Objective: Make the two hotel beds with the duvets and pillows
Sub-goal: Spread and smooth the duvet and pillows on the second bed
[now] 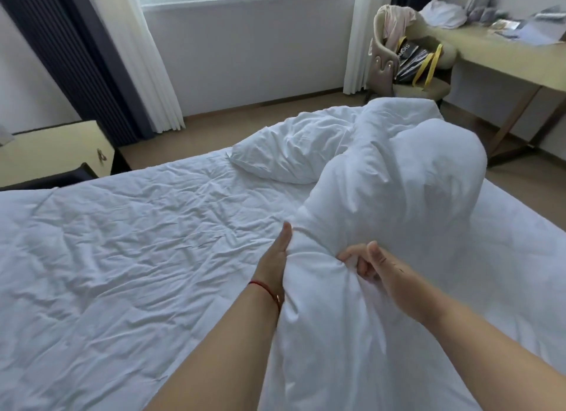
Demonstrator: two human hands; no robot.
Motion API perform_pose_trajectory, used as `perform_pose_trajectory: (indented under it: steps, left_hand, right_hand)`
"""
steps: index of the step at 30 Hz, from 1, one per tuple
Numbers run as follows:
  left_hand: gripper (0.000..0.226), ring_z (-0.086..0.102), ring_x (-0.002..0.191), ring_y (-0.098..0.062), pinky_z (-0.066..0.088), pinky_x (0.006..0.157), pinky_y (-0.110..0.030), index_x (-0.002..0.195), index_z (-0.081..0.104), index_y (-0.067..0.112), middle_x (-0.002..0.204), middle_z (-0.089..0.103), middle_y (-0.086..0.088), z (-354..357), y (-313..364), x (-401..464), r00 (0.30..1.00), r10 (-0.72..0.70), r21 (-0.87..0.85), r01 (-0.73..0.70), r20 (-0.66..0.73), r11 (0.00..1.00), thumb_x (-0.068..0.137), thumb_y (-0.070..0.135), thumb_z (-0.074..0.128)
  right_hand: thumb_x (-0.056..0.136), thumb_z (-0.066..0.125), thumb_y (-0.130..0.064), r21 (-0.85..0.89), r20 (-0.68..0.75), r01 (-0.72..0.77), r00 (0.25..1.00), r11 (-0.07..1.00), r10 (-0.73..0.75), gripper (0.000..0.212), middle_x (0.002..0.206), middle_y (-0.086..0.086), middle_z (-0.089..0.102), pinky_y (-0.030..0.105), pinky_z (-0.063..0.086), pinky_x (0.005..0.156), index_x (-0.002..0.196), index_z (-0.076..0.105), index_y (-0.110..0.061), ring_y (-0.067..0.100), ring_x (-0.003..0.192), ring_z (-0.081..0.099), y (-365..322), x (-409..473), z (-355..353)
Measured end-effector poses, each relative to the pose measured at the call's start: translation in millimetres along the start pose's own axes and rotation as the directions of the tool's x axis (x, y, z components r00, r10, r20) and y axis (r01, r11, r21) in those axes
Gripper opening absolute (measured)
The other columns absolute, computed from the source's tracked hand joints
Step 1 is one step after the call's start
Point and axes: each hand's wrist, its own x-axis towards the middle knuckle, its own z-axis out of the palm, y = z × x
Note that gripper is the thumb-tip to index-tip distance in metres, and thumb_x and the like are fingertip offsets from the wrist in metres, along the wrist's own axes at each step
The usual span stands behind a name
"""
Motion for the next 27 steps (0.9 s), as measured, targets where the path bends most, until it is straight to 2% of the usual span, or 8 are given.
perform_pose_trajectory:
  steps: [4, 7, 10, 13, 17, 19, 22, 27]
  left_hand:
    - [0.07, 0.063, 0.114, -0.031, 0.045, 0.105, -0.046, 0.123, 0.065, 0.008, 0.123, 0.066, -0.016, -29, 84, -65, 0.978, 0.182, 0.217, -0.156, -0.105, 0.964, 0.07, 0.051, 0.079]
    - [0.062, 0.067, 0.108, -0.03, 0.047, 0.102, -0.048, 0.116, 0.071, 0.013, 0.116, 0.07, -0.011, -69, 132, -140, 0.952, 0.251, 0.395, -0.167, -0.173, 0.903, 0.068, 0.05, 0.081]
    - [0.053, 0.07, 0.098, -0.031, 0.054, 0.091, -0.047, 0.109, 0.071, 0.009, 0.106, 0.073, -0.011, -118, 188, -232, 0.865, 0.418, 0.571, -0.202, -0.277, 0.795, 0.071, 0.045, 0.08]
    - [0.046, 0.069, 0.085, -0.028, 0.056, 0.069, -0.034, 0.099, 0.069, 0.01, 0.094, 0.072, -0.01, -164, 238, -325, 0.702, 0.639, 0.814, -0.147, -0.315, 0.562, 0.069, 0.042, 0.083]
    - [0.045, 0.05, 0.07, -0.021, 0.036, 0.061, -0.032, 0.072, 0.048, 0.016, 0.067, 0.052, 0.006, -208, 246, -406, 0.462, 0.872, 0.979, 0.189, -0.159, 0.078, 0.07, 0.048, 0.081]
    - [0.056, 0.052, 0.067, -0.023, 0.038, 0.062, -0.034, 0.07, 0.044, 0.019, 0.064, 0.053, 0.002, -236, 217, -424, 0.501, 0.858, 0.961, 0.275, -0.115, -0.032, 0.065, 0.063, 0.077]
    - [0.07, 0.06, 0.076, -0.02, 0.043, 0.069, -0.033, 0.081, 0.05, 0.021, 0.073, 0.061, 0.002, -280, 150, -418, 0.71, 0.679, 0.945, 0.318, -0.189, -0.07, 0.059, 0.087, 0.048]
    - [0.058, 0.056, 0.091, -0.016, 0.04, 0.085, -0.026, 0.093, 0.061, 0.023, 0.086, 0.06, 0.007, -301, 48, -377, 0.89, 0.245, 0.892, 0.29, -0.384, 0.347, 0.098, 0.06, 0.017]
  right_hand:
    - [0.071, 0.013, -0.091, -0.3, -0.019, 0.208, 0.974, 0.931, -0.224, 0.078, 0.081, 0.002, 0.056, 0.034, 0.036, 0.09, 0.09, 0.069, -0.042, 0.021, 0.086, 0.05, -70, 21, 60]
    - [0.074, 0.006, -0.08, -0.552, 0.0, 0.304, 0.931, 0.777, -0.364, 0.082, 0.106, -0.001, 0.057, 0.031, 0.028, 0.099, 0.104, 0.065, -0.033, 0.019, 0.112, 0.043, -142, 22, 112]
    - [0.074, 0.006, -0.072, -0.564, 0.044, 0.378, 0.902, 0.734, -0.43, 0.085, 0.109, 0.001, 0.058, 0.027, 0.029, 0.094, 0.107, 0.064, -0.019, 0.017, 0.113, 0.043, -205, 29, 172]
    - [0.075, 0.007, -0.079, -0.506, 0.111, 0.41, 0.903, 0.759, -0.414, 0.091, 0.114, 0.004, 0.06, 0.033, 0.036, 0.097, 0.108, 0.062, -0.015, 0.02, 0.114, 0.048, -243, 42, 238]
    - [0.096, 0.022, -0.058, -0.389, 0.134, 0.361, 0.932, 0.847, -0.336, 0.06, 0.125, 0.0, 0.057, 0.034, 0.035, 0.099, 0.119, 0.06, -0.017, 0.019, 0.121, 0.048, -261, 56, 327]
    - [0.095, 0.021, -0.062, -0.318, 0.223, 0.304, 0.945, 0.898, -0.241, 0.063, 0.134, -0.004, 0.052, 0.034, 0.032, 0.106, 0.127, 0.056, -0.021, 0.016, 0.128, 0.043, -252, 54, 368]
    - [0.094, 0.014, -0.065, -0.457, 0.436, 0.264, 0.899, 0.85, -0.045, 0.065, 0.146, -0.009, 0.043, 0.035, 0.012, 0.118, 0.135, 0.052, -0.03, 0.013, 0.139, 0.031, -218, 44, 423]
    - [0.096, 0.011, -0.061, -0.847, 0.433, 0.131, 0.732, 0.515, 0.525, 0.068, 0.153, -0.001, 0.034, 0.045, -0.001, 0.118, 0.145, 0.037, -0.021, 0.017, 0.145, 0.021, -101, -11, 437]
